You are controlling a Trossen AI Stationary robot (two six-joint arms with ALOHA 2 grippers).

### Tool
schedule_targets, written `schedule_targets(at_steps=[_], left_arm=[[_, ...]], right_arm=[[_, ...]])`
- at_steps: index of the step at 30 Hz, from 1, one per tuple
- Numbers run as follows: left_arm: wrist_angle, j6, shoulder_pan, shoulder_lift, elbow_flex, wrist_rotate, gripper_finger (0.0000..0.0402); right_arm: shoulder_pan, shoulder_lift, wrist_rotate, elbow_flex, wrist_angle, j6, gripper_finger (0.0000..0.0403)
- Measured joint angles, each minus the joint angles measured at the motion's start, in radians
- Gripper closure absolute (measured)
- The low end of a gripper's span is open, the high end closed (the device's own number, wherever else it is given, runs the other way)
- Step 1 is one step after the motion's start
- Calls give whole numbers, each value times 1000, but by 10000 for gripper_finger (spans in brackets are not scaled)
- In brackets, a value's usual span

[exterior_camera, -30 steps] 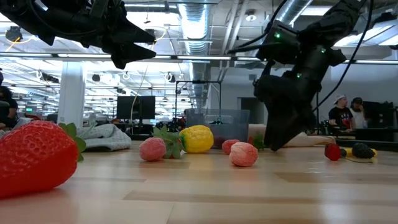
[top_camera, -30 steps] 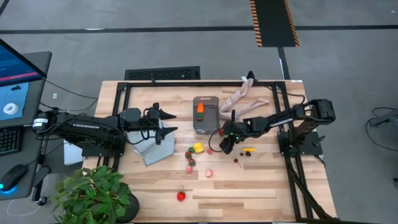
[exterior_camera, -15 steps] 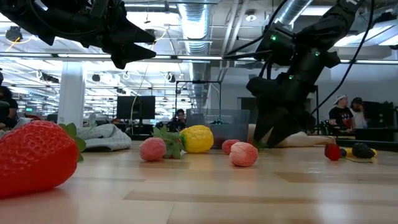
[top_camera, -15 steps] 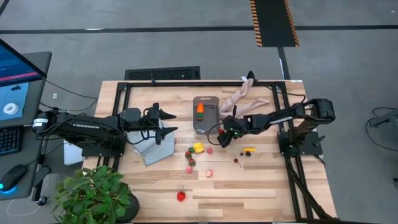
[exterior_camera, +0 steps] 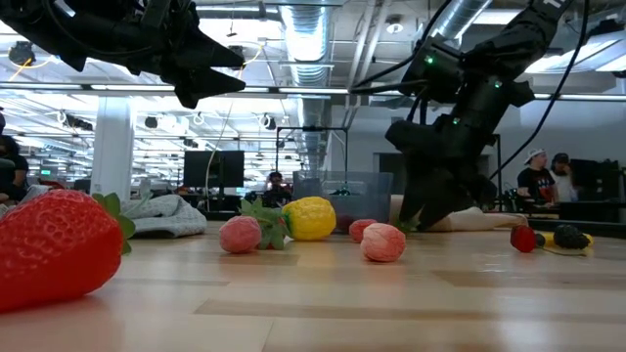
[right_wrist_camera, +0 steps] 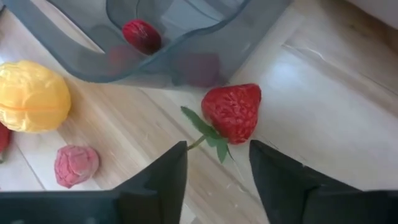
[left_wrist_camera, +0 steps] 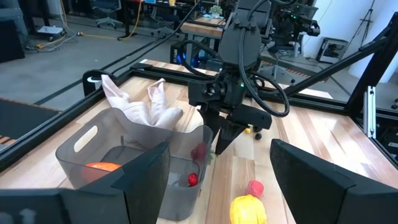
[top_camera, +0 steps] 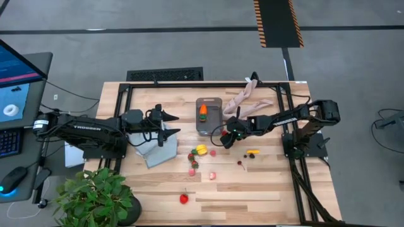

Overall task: Pick and placing Produce into tupperware
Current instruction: Put the red strawberry into the black bin

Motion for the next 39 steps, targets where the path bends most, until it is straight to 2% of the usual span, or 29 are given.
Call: schedule_targets(at_steps=[4,11,13,18,22,26,32,39], left_arm=[[0,0,0,0,0,0,135],[0,0,0,0,0,0,135],[0,0,0,0,0,0,135],[0,0,0,0,-1,0,135],[0,0,0,0,-1,0,135],[0,0,0,0,-1,0,135],[0,0,0,0,-1,0,135],[0,0,0,0,-1,0,135]], right_arm=[[0,0,0,0,-4,-2,262],[3,-1,0,0,-19,-25,372],[3,-1,0,0,-21,-28,389],[30,-1,1,0,-70,-11,377],[73,-1,19,0,-102,8,392],[112,-1,32,0,-102,32,387],[161,-21,92,6,-111,45,393],[210,-70,154,84,-179,23,393]])
